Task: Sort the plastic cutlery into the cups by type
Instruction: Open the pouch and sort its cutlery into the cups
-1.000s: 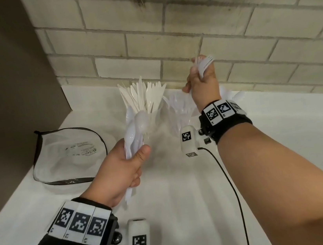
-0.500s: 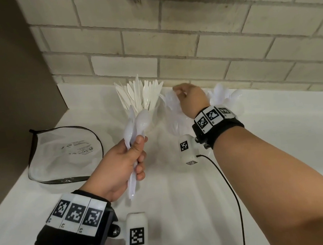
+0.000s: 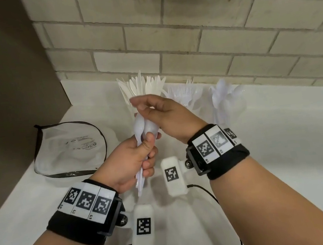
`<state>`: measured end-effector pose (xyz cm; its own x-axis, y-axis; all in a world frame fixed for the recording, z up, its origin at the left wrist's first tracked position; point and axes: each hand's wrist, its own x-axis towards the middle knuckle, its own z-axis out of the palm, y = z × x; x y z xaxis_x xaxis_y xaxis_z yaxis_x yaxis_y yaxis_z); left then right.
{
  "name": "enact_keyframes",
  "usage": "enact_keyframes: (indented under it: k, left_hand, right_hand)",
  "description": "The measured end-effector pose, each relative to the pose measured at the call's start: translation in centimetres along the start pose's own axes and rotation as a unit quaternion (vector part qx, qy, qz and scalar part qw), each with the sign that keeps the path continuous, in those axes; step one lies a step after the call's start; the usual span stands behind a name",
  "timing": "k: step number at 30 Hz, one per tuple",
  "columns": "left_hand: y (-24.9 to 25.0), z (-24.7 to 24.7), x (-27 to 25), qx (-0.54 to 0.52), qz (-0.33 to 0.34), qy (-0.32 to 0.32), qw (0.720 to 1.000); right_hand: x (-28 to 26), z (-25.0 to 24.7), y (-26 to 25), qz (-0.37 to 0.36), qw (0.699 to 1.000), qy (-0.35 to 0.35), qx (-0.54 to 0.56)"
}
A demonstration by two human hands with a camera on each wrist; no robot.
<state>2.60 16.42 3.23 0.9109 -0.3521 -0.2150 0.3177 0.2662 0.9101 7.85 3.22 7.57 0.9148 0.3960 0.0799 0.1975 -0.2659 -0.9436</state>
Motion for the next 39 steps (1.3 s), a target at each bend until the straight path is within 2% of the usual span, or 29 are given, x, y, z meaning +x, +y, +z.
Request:
enact_keyframes:
  k: [5,9,11,13,16,19,23,30,33,36,37,39]
  left_hand:
    - [0.0,-0.1,-0.1,0.017,0.035,0.012,0.999]
    - [0.0,0.0,0.0,0.064,0.055,0.027,0.996]
    - [0.0,0.1,0.4,0.123,0.054,0.035,0.990]
    - [-0.2,0.2,0.9,0.183,0.043,0.062,0.980]
    - [-0.8,0.4,1.3,0.208,0.040,0.088,0.973]
    - [-1.3,0.3,1.0,0.238,0.041,0.089,0.966]
    - [-1.5,0.1,0.4,0.306,0.029,0.050,0.950]
    - [-1.3,1.2,0.5,0.345,0.050,0.028,0.937]
    - [-1.0,1.3,0.2,0.432,0.082,0.049,0.897]
    - [0.1,0.3,-0.2,0.522,0.124,0.110,0.837]
    - [0.7,0.0,-0.4,0.549,0.137,0.143,0.812]
    - [1.7,-0.8,-0.9,0.590,0.139,0.218,0.765]
  right_hand:
    - [-0.8,0.5,1.0,0.024,0.999,-0.007,0.037]
    - [-1.4,0.6,1.0,0.057,0.991,0.032,0.120]
    - [-1.5,0.7,1.3,0.068,0.992,0.026,0.100]
    - [-1.7,1.0,1.6,0.069,0.997,0.002,0.036]
    - [-1.9,1.5,1.8,0.079,0.997,-0.020,-0.019]
    - [-2.0,0.8,1.7,0.082,0.996,0.015,0.028]
    - [-2.1,-0.1,1.8,0.087,0.983,0.092,0.134]
    - [-2.9,0.5,1.9,0.071,0.974,0.125,0.176]
    - [-3.3,-0.5,0.9,0.049,0.975,0.157,0.152]
    - [-3.7,-3.5,-0.9,-0.004,0.964,0.265,0.038]
    - [-3.8,-4.9,-1.6,-0.033,0.949,0.313,-0.018]
    - [-4.1,-7.8,-2.9,-0.110,0.895,0.410,-0.139]
